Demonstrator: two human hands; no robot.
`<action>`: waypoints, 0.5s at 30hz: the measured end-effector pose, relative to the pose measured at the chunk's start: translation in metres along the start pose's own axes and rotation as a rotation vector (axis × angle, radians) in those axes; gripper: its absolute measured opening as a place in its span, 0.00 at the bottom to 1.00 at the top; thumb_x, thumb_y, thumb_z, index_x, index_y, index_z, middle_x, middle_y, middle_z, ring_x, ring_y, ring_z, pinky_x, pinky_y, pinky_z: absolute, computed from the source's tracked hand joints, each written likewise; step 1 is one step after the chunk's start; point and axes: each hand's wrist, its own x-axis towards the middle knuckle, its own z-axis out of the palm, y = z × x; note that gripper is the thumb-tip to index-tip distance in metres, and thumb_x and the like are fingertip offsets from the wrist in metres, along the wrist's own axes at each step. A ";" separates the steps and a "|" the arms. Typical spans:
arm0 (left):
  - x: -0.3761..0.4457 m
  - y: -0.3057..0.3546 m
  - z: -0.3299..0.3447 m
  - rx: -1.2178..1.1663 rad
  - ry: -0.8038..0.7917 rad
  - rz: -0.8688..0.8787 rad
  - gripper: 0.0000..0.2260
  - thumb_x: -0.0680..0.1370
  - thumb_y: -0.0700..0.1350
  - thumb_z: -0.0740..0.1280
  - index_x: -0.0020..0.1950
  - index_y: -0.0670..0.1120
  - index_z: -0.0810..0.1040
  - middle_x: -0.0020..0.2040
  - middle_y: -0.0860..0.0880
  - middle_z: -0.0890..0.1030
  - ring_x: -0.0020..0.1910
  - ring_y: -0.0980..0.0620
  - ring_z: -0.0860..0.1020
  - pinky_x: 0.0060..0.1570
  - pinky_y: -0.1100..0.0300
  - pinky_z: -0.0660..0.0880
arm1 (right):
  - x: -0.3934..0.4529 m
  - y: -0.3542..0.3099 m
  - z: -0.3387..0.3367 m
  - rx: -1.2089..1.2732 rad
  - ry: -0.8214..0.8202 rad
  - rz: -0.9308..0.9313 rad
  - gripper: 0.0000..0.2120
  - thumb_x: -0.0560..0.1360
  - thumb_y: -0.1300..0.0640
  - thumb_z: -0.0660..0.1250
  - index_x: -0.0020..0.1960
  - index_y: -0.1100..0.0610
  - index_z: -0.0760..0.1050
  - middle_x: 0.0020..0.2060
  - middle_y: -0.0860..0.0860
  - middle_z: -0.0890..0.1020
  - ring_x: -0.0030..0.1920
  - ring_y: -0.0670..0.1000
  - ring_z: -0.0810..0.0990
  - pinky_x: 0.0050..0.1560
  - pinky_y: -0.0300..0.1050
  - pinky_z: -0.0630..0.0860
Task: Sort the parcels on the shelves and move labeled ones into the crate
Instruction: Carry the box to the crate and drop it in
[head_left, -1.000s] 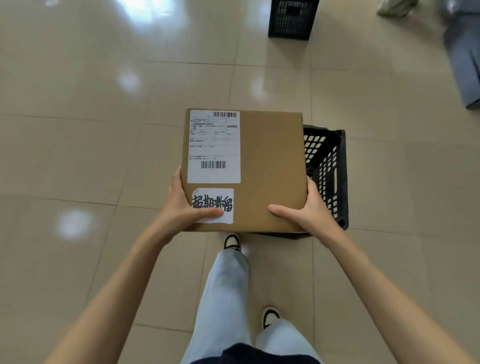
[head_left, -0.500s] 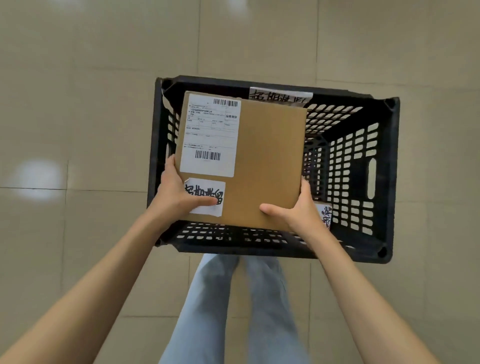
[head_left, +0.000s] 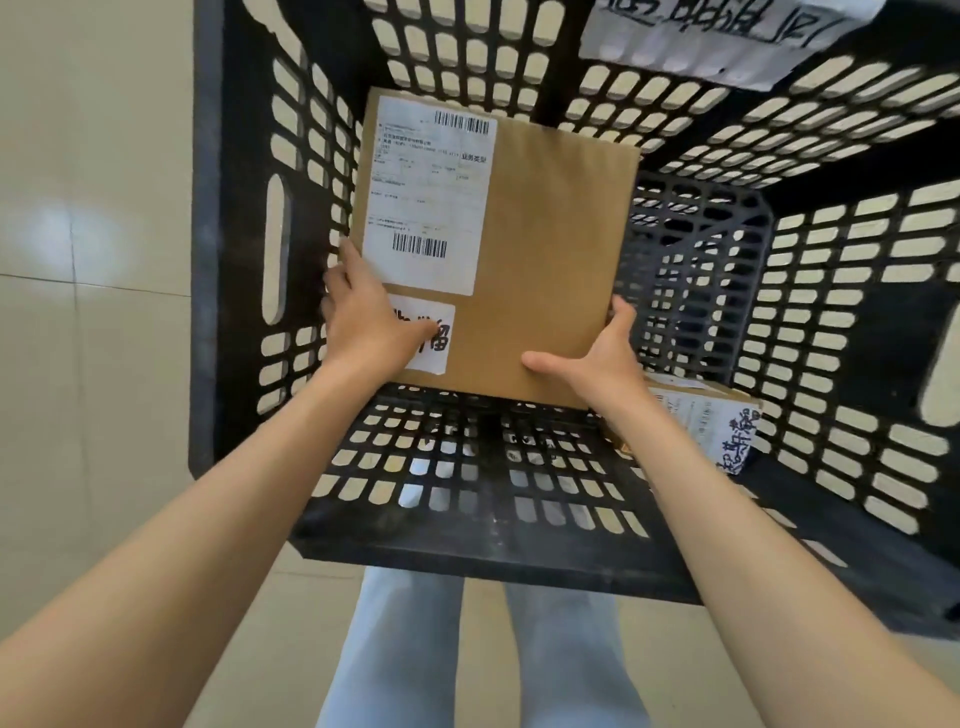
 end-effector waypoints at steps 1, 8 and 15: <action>0.002 -0.001 0.003 0.025 0.003 0.024 0.50 0.68 0.44 0.75 0.76 0.44 0.41 0.74 0.43 0.53 0.73 0.40 0.55 0.70 0.43 0.58 | 0.003 0.002 0.002 -0.005 0.003 0.010 0.55 0.63 0.52 0.79 0.75 0.53 0.43 0.72 0.53 0.63 0.70 0.54 0.65 0.69 0.53 0.62; 0.004 0.001 0.020 0.186 -0.034 0.191 0.39 0.73 0.40 0.70 0.76 0.45 0.48 0.76 0.45 0.51 0.75 0.42 0.50 0.72 0.46 0.57 | 0.013 0.004 0.018 -0.075 0.084 -0.014 0.51 0.66 0.52 0.77 0.75 0.56 0.45 0.72 0.56 0.63 0.70 0.55 0.64 0.69 0.50 0.61; -0.021 0.008 -0.005 0.124 -0.008 0.202 0.38 0.73 0.43 0.70 0.76 0.45 0.51 0.76 0.44 0.54 0.74 0.44 0.53 0.70 0.49 0.58 | -0.008 -0.029 0.018 -0.185 0.199 -0.089 0.54 0.67 0.52 0.76 0.77 0.52 0.40 0.76 0.57 0.48 0.75 0.58 0.51 0.73 0.56 0.54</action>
